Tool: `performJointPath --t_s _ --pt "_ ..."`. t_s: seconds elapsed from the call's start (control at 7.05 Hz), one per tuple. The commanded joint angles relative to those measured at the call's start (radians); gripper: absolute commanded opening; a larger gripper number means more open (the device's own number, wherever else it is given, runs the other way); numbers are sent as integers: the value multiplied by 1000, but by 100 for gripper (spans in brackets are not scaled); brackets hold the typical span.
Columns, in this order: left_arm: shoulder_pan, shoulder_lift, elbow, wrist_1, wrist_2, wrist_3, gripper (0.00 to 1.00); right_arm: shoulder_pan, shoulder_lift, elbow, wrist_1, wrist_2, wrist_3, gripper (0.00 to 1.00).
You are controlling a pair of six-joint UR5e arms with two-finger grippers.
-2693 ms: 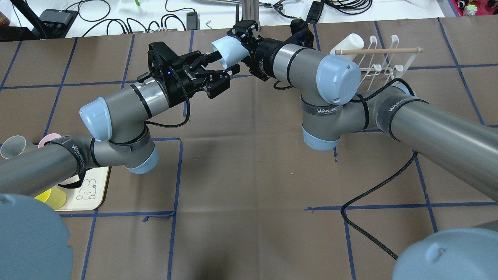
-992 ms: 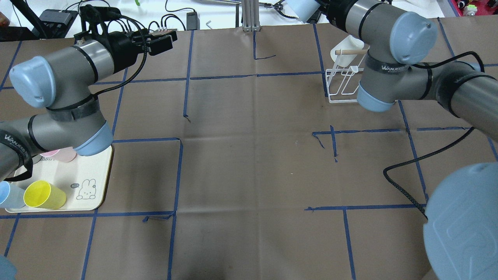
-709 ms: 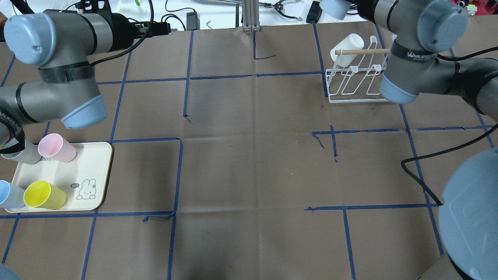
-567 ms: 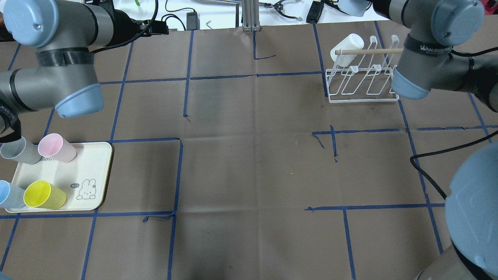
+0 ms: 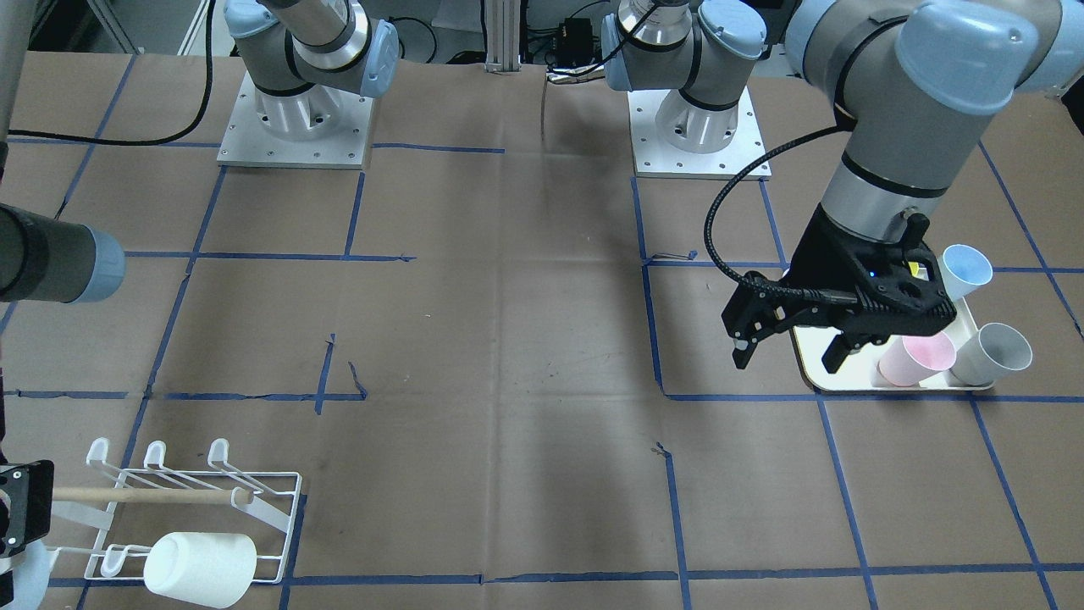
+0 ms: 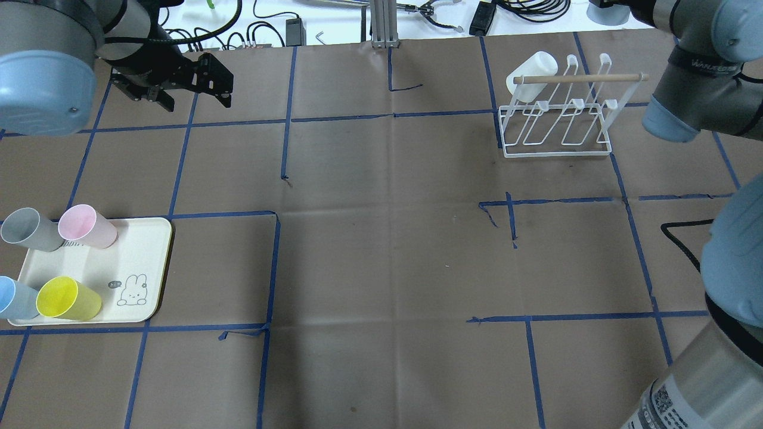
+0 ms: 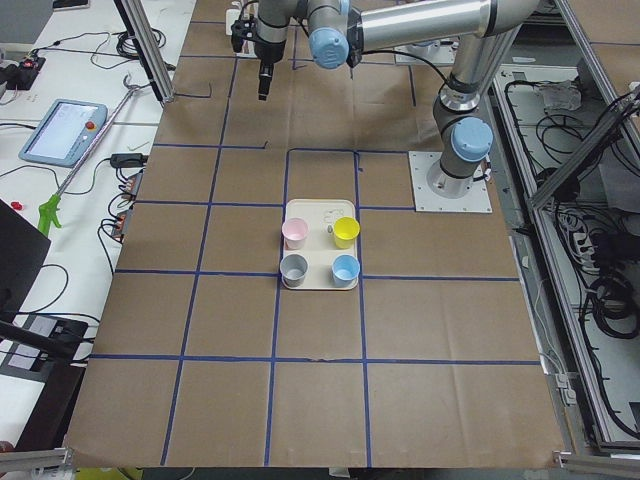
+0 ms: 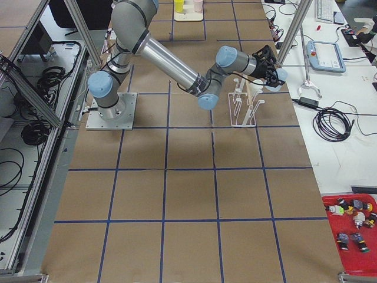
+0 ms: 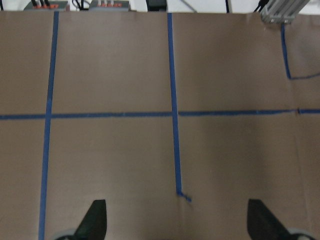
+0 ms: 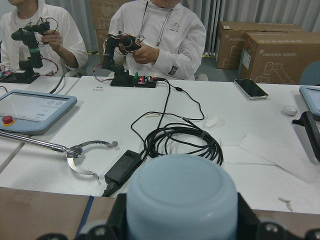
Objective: Transfer IKEA cup to right arm and place on rack
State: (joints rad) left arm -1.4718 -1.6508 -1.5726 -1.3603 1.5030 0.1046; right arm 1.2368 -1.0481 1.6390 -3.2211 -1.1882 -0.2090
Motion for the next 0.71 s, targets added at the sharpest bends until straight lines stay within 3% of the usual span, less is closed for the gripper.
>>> performJointPath --t_s 0.0,0.57 --pt "-2 99 45 -279 5 0 99 -17 19 40 -16 -2 -7 14" --pt "-2 178 -62 -267 5 4 99 -19 40 79 -37 -2 -7 14"
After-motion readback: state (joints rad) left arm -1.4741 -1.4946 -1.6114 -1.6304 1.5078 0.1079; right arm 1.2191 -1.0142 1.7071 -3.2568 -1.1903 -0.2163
